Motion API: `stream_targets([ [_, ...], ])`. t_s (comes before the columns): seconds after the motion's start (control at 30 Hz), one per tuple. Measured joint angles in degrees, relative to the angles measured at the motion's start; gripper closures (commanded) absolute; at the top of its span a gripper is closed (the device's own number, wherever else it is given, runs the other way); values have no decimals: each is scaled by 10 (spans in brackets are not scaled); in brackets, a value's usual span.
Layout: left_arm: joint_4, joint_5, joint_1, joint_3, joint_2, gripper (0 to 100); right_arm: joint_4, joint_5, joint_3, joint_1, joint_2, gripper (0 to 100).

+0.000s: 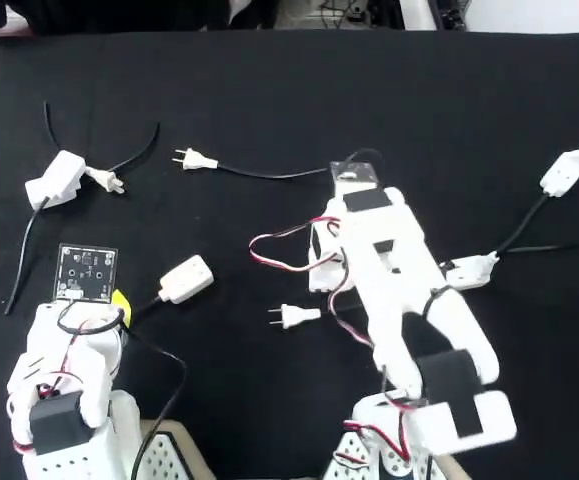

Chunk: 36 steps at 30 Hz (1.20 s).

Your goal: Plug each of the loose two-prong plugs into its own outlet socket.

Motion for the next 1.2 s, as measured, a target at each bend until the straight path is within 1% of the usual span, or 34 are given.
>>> stream_targets([
  [0.1,0,0,0,5,0,833,-7,-30,1,9,42,657],
  [0.13,0,0,0,5,0,833,-11,-41,1,7,60,675],
  [0.2,0,0,0,5,0,833,-24,-66,1,8,99,759],
  [0.3,0,0,0,5,0,833,-45,-84,-4,7,131,949],
  [0.33,0,-1,0,5,0,833,-49,-85,-10,7,138,988],
  [0.4,0,-1,0,5,0,833,-53,-82,-12,9,142,975],
  [0.57,0,-1,0,5,0,833,-52,-65,-11,14,137,985],
  [0.77,0,-1,0,5,0,833,-45,-62,-1,16,102,984],
  [1.0,2,-1,0,5,0,834,-137,-60,-1,15,80,984],
  [1.2,2,-19,0,5,0,834,-149,-57,-1,-22,98,983],
])
